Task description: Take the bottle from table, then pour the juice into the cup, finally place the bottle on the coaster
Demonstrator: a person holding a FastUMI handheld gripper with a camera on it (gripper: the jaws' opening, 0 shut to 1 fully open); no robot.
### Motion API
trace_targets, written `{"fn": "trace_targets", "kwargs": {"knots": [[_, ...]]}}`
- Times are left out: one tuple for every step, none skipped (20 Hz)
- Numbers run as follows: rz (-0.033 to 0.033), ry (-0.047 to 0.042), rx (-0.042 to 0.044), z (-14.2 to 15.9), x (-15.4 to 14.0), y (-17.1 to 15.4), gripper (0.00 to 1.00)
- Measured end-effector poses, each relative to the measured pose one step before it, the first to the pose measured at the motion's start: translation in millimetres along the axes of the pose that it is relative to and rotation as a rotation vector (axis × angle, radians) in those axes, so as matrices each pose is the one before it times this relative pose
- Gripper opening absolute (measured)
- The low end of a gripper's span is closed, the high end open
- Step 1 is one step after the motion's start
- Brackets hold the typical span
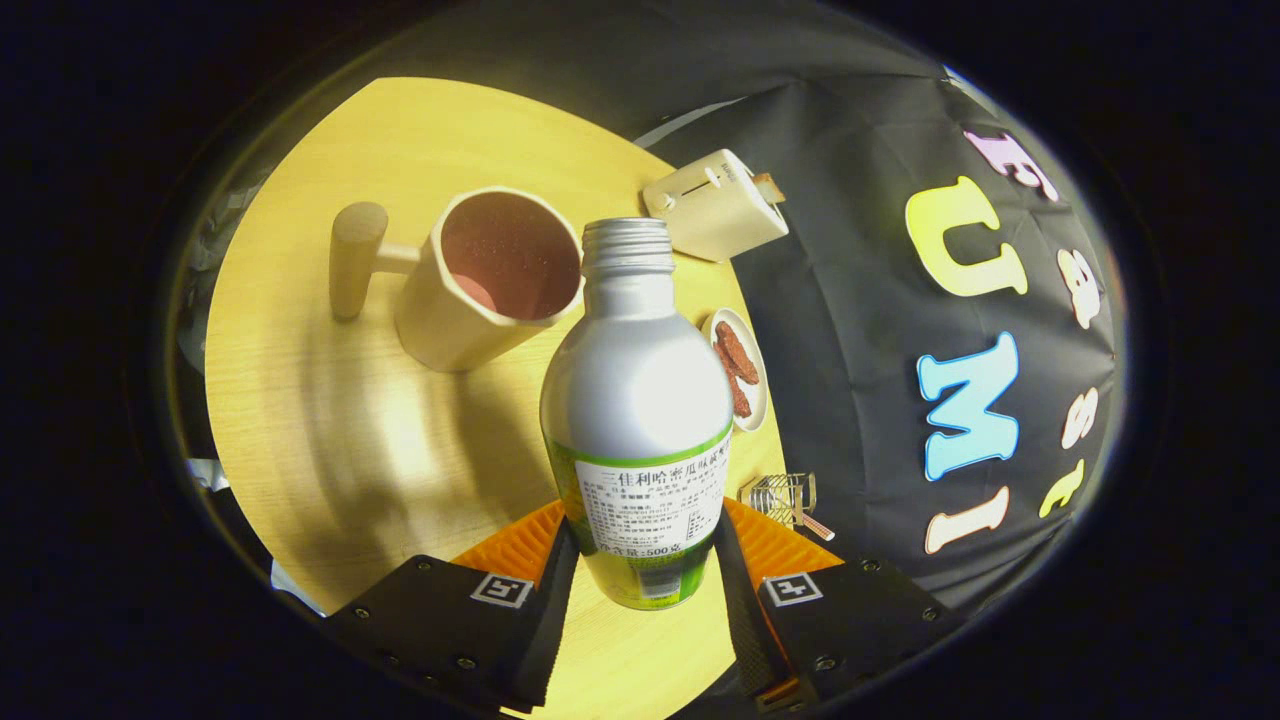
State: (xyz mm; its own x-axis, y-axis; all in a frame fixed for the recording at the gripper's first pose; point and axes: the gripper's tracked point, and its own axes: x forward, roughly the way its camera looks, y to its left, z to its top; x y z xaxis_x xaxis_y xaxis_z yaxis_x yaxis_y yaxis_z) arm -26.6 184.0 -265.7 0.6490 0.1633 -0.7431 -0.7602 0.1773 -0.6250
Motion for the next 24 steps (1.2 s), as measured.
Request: {"fn": "trace_targets", "kwargs": {"knots": [[0.00593, 0.01049, -0.01626, 2.25, 2.13, 2.98, 0.69], [0.00269, 0.01069, -0.02378, 1.86, 1.22, -0.45, 0.69], [-0.00079, 0.00713, -0.02094, 0.92, 2.85, -1.9, 0.69], [-0.00449, 0.00686, -0.02263, 1.19, -0.14, -2.12, 0.69], [-0.00034, 0.00716, -0.02179, 0.9, -0.26, -0.25, 0.7], [0.00511, 0.0095, -0.02106, 0.29, 0.36, -0.26, 0.69], [0.00289, 0.01118, -0.02346, 0.37, 2.76, -1.46, 0.69], [0.00096, 0.01379, -0.02407, -1.4, 1.39, -3.14, 0.69], [0.0036, 0.01171, -0.02128, -0.66, 0.99, -0.19, 0.69], [0.0044, 0.01116, -0.01641, -0.96, -0.25, -1.22, 0.69], [0.00312, -0.00209, -0.01143, 1.99, -0.02, -0.12, 0.69], [0.00094, 0.00385, -0.01307, 0.65, 0.36, -0.49, 0.69], [0.00021, 0.00534, -0.01627, -0.41, 0.64, -0.63, 0.69], [-0.00014, 0.00883, -0.01704, -1.43, -0.76, -0.9, 0.69], [0.00095, 0.01529, -0.01944, -1.45, 0.93, 0.34, 0.69], [-0.00028, 0.01224, -0.02037, -0.49, 0.86, -1.38, 0.69], [0.0001, 0.01344, -0.01923, -1.51, 1.09, -0.22, 0.69], [0.0015, 0.01379, -0.01813, -2.16, 0.87, -1.01, 0.69], [-0.00127, 0.00162, -0.00875, -0.52, -0.52, -0.55, 0.69], [0.00075, 0.00544, -0.00712, 0.22, -1.45, -1.32, 0.69], [0.00058, 0.00891, -0.01093, -0.64, -0.42, -1.22, 0.69], [-0.00138, 0.0062, -0.0142, 0.32, -0.96, -2.23, 0.69], [-0.00266, 0.00456, -0.01313, 0.47, 0.93, -1.39, 0.69], [-0.0036, 0.00318, -0.01459, 0.55, -0.94, -2.05, 0.69]]}}
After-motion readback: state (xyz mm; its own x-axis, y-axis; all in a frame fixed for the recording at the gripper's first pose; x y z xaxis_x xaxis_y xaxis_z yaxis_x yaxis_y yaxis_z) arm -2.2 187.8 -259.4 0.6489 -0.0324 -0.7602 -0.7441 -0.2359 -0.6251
